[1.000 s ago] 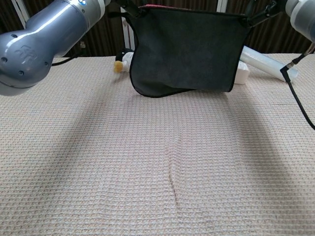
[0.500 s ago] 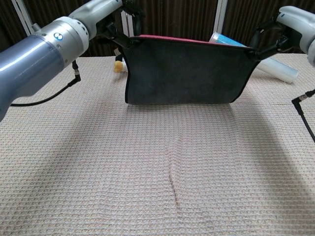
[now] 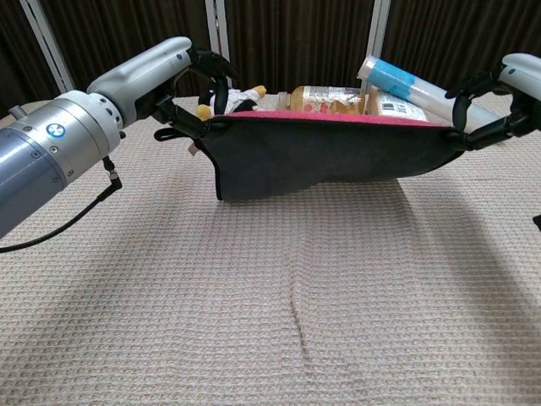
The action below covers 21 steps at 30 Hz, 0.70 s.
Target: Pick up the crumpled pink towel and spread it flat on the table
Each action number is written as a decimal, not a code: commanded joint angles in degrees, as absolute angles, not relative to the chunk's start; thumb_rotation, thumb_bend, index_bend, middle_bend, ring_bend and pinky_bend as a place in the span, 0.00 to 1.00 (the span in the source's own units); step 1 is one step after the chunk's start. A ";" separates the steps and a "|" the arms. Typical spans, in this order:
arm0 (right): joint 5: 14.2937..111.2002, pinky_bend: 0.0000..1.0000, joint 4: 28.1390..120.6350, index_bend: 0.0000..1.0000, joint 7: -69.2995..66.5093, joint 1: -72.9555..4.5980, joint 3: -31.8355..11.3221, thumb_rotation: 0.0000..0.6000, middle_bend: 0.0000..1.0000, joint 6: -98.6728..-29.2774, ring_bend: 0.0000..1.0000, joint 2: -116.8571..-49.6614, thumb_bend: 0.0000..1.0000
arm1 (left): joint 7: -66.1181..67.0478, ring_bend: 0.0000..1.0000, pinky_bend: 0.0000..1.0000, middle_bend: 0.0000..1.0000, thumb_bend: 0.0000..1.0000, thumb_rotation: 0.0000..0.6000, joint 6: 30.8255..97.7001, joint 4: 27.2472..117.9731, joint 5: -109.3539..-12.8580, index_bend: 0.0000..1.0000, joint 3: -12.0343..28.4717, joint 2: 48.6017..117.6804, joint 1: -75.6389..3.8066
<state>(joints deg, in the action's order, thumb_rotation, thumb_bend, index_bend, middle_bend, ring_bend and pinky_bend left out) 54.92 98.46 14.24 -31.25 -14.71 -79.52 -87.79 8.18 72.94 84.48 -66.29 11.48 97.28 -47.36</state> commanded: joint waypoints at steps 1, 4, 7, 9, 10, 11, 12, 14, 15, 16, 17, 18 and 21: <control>56.07 0.00 98.86 0.74 14.21 -30.22 -13.48 1.00 0.22 -80.07 0.00 -87.92 0.59 | 7.95 0.00 0.00 0.19 0.57 1.00 73.66 85.37 -67.78 0.65 10.19 96.78 -46.09; 56.83 0.00 98.63 0.74 14.21 -29.20 -12.29 1.00 0.22 -80.37 0.00 -88.30 0.59 | 7.53 0.00 0.00 0.19 0.57 1.00 74.32 86.30 -69.19 0.65 9.30 96.34 -44.88; 57.56 0.00 98.22 0.74 13.96 -28.07 -11.12 1.00 0.22 -80.68 0.00 -88.69 0.59 | 7.67 0.00 0.00 0.19 0.57 1.00 74.75 86.84 -70.53 0.65 8.29 96.00 -43.83; 58.19 0.00 97.57 0.74 13.46 -27.23 -10.24 1.00 0.22 -80.81 0.00 -89.12 0.59 | 7.55 0.00 0.00 0.19 0.57 1.00 74.96 87.19 -71.30 0.65 7.68 96.01 -43.12; 58.51 0.00 97.08 0.74 13.16 -26.82 -9.84 1.00 0.22 -80.78 0.00 -89.41 0.59 | 7.47 0.00 0.00 0.19 0.57 1.00 75.00 87.35 -71.69 0.65 7.40 96.04 -42.76; 58.73 0.00 96.66 0.74 12.84 -26.45 -9.51 1.00 0.22 -80.66 0.00 -89.67 0.59 | 7.45 0.00 0.00 0.19 0.57 1.00 75.00 87.41 -72.04 0.65 7.17 96.12 -42.44; 58.97 0.00 96.28 0.74 12.54 -26.07 -9.19 1.00 0.22 -80.55 0.00 -89.91 0.59 | 7.42 0.00 0.00 0.19 0.57 1.00 75.02 87.44 -72.38 0.65 6.94 96.25 -42.13; 59.67 0.00 95.41 0.74 12.03 -25.22 -8.43 1.00 0.22 -80.46 0.00 -90.53 0.59 | 7.39 0.00 0.00 0.19 0.57 1.00 74.90 87.54 -73.11 0.65 6.36 96.58 -41.44; 60.00 0.00 95.13 0.74 11.83 -24.88 -8.07 1.00 0.22 -80.37 0.00 -90.80 0.59 | 7.44 0.00 0.00 0.19 0.57 1.00 74.83 87.57 -73.44 0.65 6.12 96.71 -41.18; 60.35 0.00 94.90 0.74 11.64 -24.60 -7.87 1.00 0.22 -80.34 0.00 -91.05 0.59 | 7.53 0.00 0.00 0.19 0.57 1.00 74.79 87.65 -73.86 0.65 5.78 96.81 -40.89; 60.81 0.00 94.77 0.74 11.54 -24.30 -7.63 1.00 0.22 -80.42 0.00 -91.26 0.59 | 7.63 0.00 0.00 0.19 0.57 1.00 74.84 87.74 -74.34 0.65 5.47 96.85 -40.60; 61.34 0.00 94.58 0.74 11.46 -23.98 -7.27 1.00 0.22 -80.50 0.00 -91.53 0.59 | 7.72 0.00 0.00 0.19 0.57 1.00 74.90 87.82 -74.85 0.65 5.20 96.86 -40.33; 62.91 0.00 94.28 0.74 11.56 -23.15 -6.35 1.00 0.22 -80.82 0.00 -92.37 0.59 | 7.55 0.00 0.00 0.19 0.57 1.00 75.01 88.16 -76.05 0.65 4.48 96.65 -39.41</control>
